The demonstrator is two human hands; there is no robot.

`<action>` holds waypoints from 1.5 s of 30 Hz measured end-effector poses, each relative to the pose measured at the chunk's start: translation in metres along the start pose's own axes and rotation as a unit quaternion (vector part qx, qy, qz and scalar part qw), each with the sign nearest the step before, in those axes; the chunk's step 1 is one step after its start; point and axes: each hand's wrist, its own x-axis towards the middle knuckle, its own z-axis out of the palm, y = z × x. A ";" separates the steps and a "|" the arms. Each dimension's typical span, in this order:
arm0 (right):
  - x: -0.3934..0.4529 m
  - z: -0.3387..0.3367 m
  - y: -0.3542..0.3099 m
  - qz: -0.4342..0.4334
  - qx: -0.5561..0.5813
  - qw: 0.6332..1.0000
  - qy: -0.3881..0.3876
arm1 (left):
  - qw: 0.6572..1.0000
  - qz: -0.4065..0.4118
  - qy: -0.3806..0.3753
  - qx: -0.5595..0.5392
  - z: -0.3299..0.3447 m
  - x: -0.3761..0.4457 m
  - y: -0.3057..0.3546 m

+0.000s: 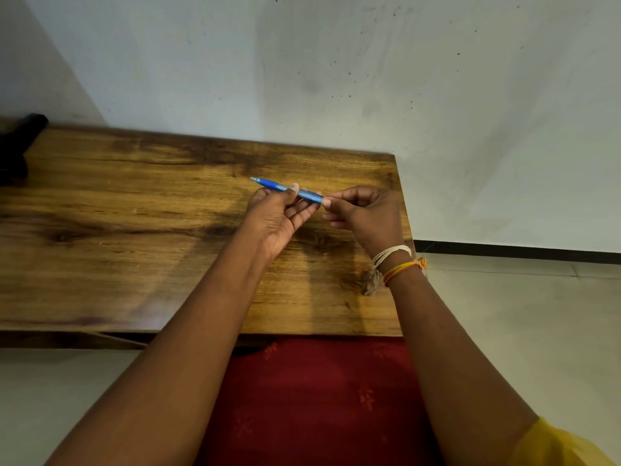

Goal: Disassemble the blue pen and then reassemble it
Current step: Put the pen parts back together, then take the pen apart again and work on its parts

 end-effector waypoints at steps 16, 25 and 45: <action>0.002 0.002 -0.004 0.039 0.090 0.995 -0.005 | 1.000 0.019 0.004 -0.008 0.000 -0.002 0.007; 0.004 0.006 -0.005 0.045 0.130 0.990 0.005 | 1.000 0.021 0.003 -0.008 -0.002 -0.004 0.007; 0.011 -0.005 -0.016 0.067 0.246 0.958 0.130 | 0.968 0.085 0.171 0.161 -0.024 0.005 0.031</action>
